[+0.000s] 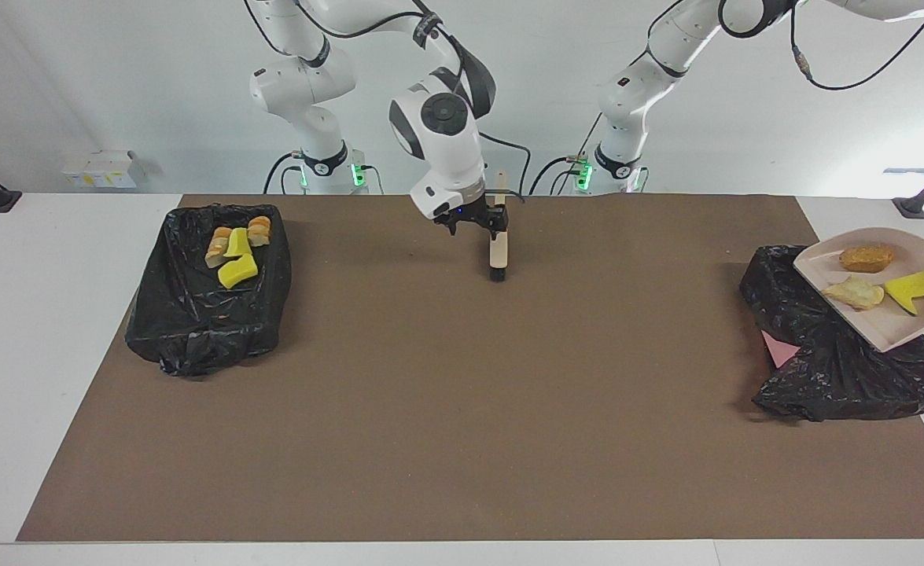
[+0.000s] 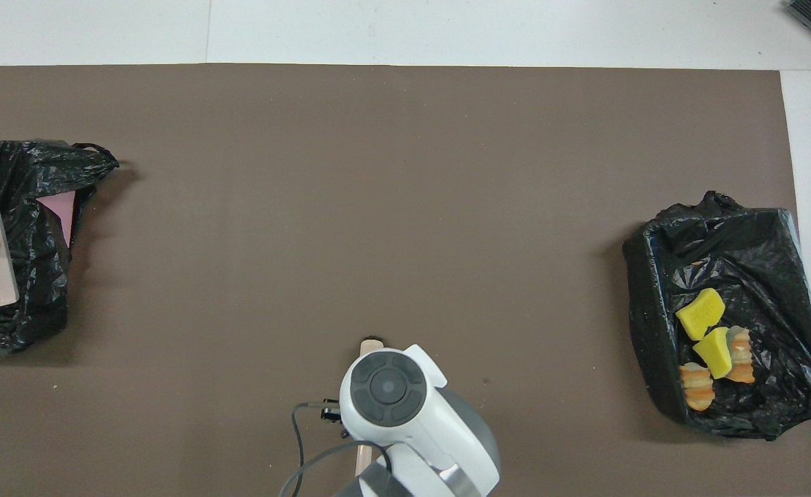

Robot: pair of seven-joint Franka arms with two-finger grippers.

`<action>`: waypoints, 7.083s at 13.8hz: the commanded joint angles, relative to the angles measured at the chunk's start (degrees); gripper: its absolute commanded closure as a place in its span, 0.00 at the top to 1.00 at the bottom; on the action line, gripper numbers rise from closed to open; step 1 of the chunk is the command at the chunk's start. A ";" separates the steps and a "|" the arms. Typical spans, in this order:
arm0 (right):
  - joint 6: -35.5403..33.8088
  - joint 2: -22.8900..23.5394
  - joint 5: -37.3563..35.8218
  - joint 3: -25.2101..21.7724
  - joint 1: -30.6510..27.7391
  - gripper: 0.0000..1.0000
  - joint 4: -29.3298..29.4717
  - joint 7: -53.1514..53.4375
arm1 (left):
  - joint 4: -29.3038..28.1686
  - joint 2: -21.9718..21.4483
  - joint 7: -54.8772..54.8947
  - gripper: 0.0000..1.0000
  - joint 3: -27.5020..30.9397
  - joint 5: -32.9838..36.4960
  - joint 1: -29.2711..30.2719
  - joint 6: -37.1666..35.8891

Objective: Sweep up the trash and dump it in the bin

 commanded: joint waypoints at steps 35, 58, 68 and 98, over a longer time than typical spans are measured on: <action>-36.34 -10.64 -11.75 -11.07 -20.40 1.00 25.63 -35.00 | -22.04 -16.92 -91.71 0.00 -1.09 7.90 -49.01 -2.67; -36.69 -9.94 -11.92 -11.07 -21.02 1.00 25.81 -40.62 | -25.39 1.10 -146.34 1.00 -0.30 2.97 -73.30 24.32; -36.69 -10.02 -11.92 -11.07 -21.02 1.00 25.81 -40.62 | -21.62 -1.80 -135.97 1.00 -0.56 1.14 -56.52 21.85; -36.60 -9.94 -11.92 -11.16 -21.10 1.00 25.81 -40.97 | -17.13 -20.61 -113.20 1.00 1.02 0.16 -37.25 -12.25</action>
